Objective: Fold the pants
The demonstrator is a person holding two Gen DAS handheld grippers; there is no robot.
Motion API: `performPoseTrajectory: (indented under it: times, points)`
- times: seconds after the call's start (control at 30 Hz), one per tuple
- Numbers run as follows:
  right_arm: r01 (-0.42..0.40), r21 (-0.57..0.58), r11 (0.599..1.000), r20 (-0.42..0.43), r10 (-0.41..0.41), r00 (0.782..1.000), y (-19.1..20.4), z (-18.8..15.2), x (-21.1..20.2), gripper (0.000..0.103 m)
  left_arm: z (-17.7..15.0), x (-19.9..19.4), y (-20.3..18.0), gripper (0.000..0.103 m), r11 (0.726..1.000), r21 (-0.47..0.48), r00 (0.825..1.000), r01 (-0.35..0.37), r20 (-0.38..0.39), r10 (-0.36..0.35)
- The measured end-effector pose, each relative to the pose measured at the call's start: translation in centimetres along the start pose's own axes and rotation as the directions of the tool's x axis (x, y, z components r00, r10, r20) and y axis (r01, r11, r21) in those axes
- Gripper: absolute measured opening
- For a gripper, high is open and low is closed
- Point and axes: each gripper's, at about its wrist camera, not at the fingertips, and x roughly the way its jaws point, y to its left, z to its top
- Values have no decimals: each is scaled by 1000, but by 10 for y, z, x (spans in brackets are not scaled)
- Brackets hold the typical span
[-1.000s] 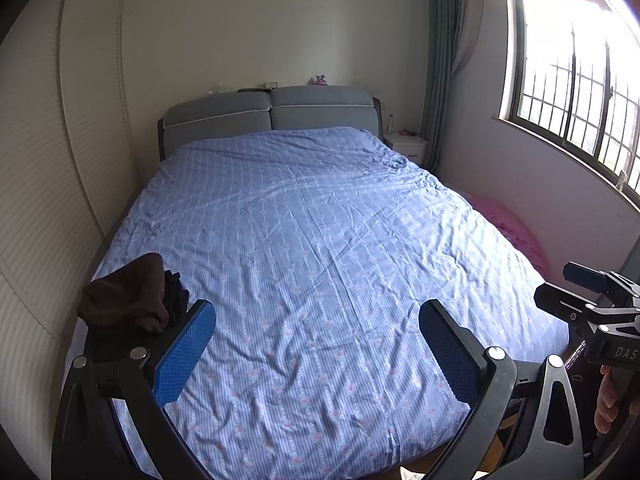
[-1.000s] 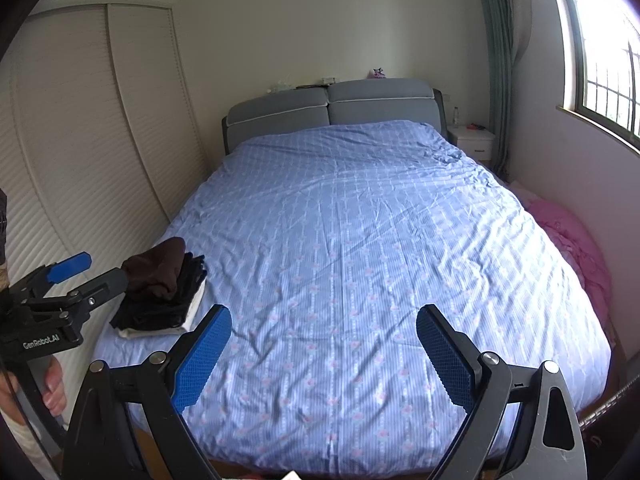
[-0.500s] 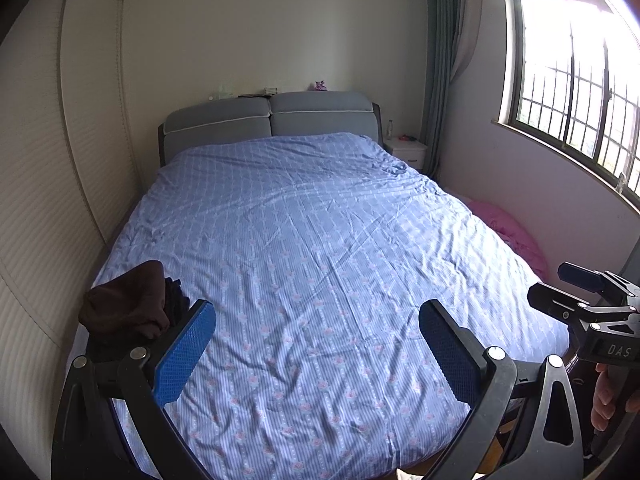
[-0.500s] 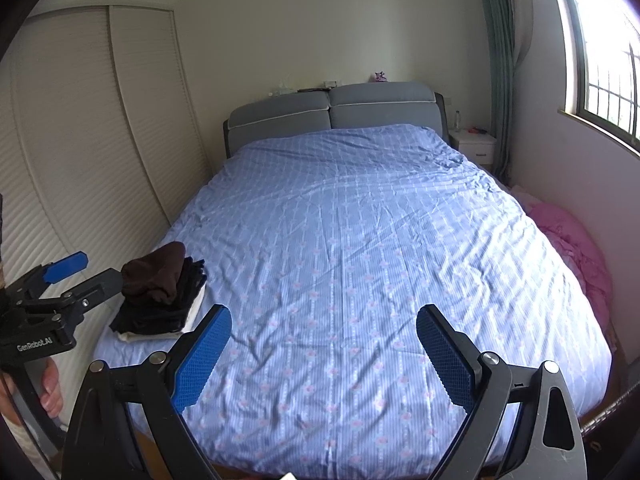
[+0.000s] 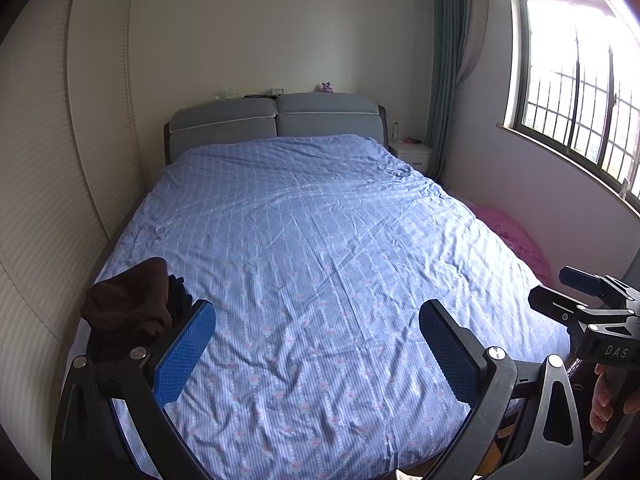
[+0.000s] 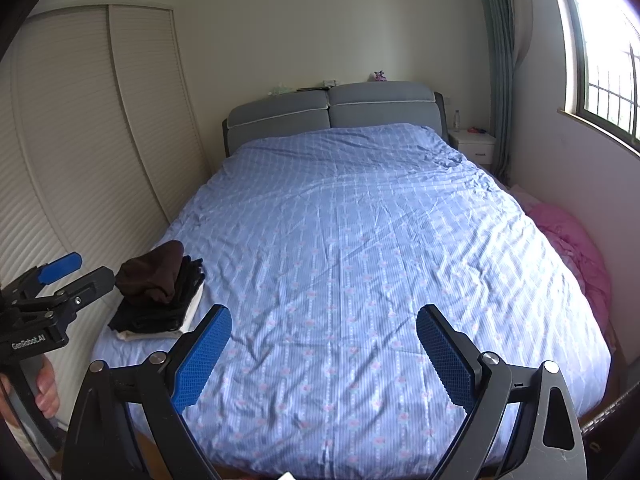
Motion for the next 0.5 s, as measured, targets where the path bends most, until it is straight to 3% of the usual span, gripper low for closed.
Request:
performPoseTrajectory:
  times: [0.5]
  points:
    - [5, -3, 1000, -4, -5, 1000, 0, -2, 1, 95, 0, -1, -7, 103, 1000, -9, 1000, -17, 2, 17]
